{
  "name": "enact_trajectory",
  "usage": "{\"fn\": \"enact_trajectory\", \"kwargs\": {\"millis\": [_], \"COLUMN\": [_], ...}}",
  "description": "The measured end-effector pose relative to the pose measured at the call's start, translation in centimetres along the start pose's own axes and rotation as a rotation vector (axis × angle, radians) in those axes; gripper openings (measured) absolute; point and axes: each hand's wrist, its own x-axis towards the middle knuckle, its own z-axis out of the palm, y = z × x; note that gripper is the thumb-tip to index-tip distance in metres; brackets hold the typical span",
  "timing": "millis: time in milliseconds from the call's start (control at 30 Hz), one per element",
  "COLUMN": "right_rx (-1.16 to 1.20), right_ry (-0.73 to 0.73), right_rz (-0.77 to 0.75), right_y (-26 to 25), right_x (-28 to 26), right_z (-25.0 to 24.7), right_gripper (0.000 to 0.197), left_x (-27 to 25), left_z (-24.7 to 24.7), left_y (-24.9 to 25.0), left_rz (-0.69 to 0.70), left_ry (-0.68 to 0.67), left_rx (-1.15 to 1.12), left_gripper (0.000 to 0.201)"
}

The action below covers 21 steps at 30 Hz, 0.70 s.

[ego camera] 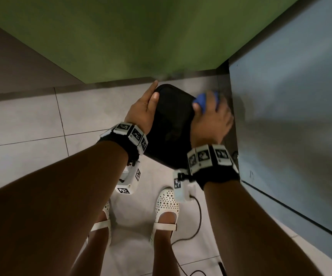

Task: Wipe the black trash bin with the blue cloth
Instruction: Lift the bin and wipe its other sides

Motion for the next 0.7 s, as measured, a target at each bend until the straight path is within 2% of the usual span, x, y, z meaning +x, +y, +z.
{"fn": "enact_trajectory", "kwargs": {"millis": [67,100,167,267,367,400,467,533,600,633,700], "right_rx": [0.245,0.372,0.477,0.412,0.351,0.324,0.287,0.259,0.217,0.198,0.180], "right_ry": [0.015,-0.009,-0.058,-0.080,-0.160,-0.188,-0.231,-0.253,-0.242,-0.214,-0.141], "right_rz": [0.334,0.434,0.468,0.232,-0.083,-0.180,-0.328,-0.399,-0.429,-0.432,-0.448], "right_y": [1.8,2.2,2.5,2.0,1.5,1.2,0.6,0.4,0.2,0.1,-0.4], "right_x": [-1.5,-1.7,-1.1,1.1,3.7,4.4,5.5,6.2,6.5,6.4,5.7], "right_z": [-0.4,-0.3,-0.4,-0.8,-1.0,-1.1,-1.1,-1.1,-1.1,-1.2,-1.4], "right_gripper": [0.053,0.054,0.053,0.054,0.042,0.040,0.040,0.041,0.042,0.043,0.046], "left_x": [-0.1,-0.1,-0.3,-1.4,-3.2,-3.5,-3.2,-1.6,0.7,1.7,3.0], "left_z": [-0.1,-0.1,0.1,0.6,0.8,0.4,-1.0,-2.0,-2.0,-1.8,-1.5], "left_y": [0.1,0.2,0.3,0.5,-0.2,-0.7,-0.8,0.4,2.1,2.6,2.7], "left_rz": [-0.004,-0.004,0.000,0.006,-0.144,-0.169,-0.099,0.052,0.128,0.136,0.147], "left_ry": [-0.010,-0.009,0.000,0.098,0.214,0.241,0.264,0.171,-0.034,-0.122,-0.183], "left_rx": [0.044,0.046,0.035,-0.068,-0.210,-0.159,0.093,0.377,0.635,0.707,0.700], "left_gripper": [0.043,0.043,0.044,0.042,0.034,0.033,0.041,0.048,0.051,0.052,0.050]}}
